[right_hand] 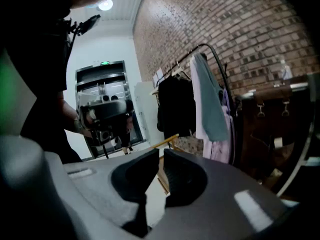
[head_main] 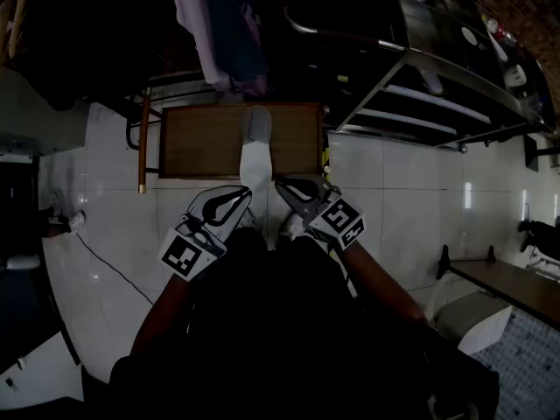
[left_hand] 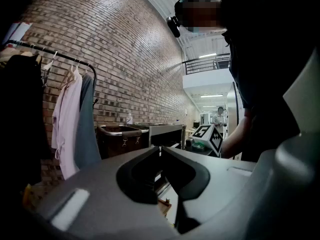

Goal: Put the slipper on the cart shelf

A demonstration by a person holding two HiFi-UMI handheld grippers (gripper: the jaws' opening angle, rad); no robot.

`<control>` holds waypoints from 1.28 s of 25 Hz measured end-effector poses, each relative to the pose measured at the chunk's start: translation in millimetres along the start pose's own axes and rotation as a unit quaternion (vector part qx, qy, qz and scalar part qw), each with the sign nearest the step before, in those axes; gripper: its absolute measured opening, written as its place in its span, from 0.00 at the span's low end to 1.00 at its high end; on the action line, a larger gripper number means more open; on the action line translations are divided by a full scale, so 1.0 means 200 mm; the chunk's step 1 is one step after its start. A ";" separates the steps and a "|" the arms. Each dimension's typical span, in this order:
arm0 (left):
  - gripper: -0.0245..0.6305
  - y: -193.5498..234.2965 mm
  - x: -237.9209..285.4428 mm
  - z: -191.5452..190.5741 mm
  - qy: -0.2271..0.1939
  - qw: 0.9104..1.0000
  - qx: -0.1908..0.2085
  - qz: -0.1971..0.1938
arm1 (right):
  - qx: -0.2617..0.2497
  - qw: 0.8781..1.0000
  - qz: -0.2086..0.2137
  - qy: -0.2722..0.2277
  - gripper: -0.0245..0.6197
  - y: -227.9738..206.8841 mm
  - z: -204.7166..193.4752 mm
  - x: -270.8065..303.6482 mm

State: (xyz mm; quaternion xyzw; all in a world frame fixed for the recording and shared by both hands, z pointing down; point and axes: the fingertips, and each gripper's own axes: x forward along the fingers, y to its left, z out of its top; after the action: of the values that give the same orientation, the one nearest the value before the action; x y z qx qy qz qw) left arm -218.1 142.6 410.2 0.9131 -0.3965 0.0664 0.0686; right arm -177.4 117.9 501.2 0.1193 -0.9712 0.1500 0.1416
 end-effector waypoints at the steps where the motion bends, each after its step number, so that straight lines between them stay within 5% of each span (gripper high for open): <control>1: 0.06 0.03 0.01 -0.01 0.001 1.000 -0.003 -0.001 | 0.018 1.000 -0.004 0.015 0.07 -0.05 -0.06 0.04; 6: 0.06 0.23 0.04 -0.09 -0.005 1.000 -0.024 -0.005 | 0.133 0.986 -0.022 0.098 0.24 -0.29 -0.43 0.26; 10: 0.06 0.39 0.06 -0.16 0.000 0.999 -0.031 -0.025 | 0.280 0.951 -0.032 0.130 0.38 -0.43 -0.73 0.45; 16: 0.06 0.57 0.05 -0.29 0.021 0.997 -0.059 -0.051 | 0.386 0.901 -0.069 0.185 0.40 -0.59 -1.16 0.66; 24: 0.06 0.72 -0.02 -0.39 0.040 0.995 -0.084 -0.049 | 0.465 0.854 -0.090 0.216 0.40 -0.67 -1.46 0.79; 26: 0.06 0.74 -0.04 -0.41 0.042 0.994 -0.086 -0.046 | 0.476 0.851 -0.090 0.204 0.40 -0.68 -1.47 0.83; 30: 0.06 0.77 -0.08 -0.45 0.046 0.994 -0.095 -0.038 | 0.454 0.864 -0.076 0.206 0.38 -0.67 -1.45 0.89; 32: 0.06 0.78 -0.09 -0.44 0.047 0.994 -0.095 -0.032 | 0.443 0.870 -0.063 0.208 0.26 -0.66 -1.43 0.92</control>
State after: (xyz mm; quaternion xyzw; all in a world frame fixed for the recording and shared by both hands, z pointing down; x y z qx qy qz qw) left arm -349.9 66.1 505.6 0.9105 -0.3677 0.0694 0.1758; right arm -244.7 54.5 854.1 0.1969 -0.7410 0.5768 0.2819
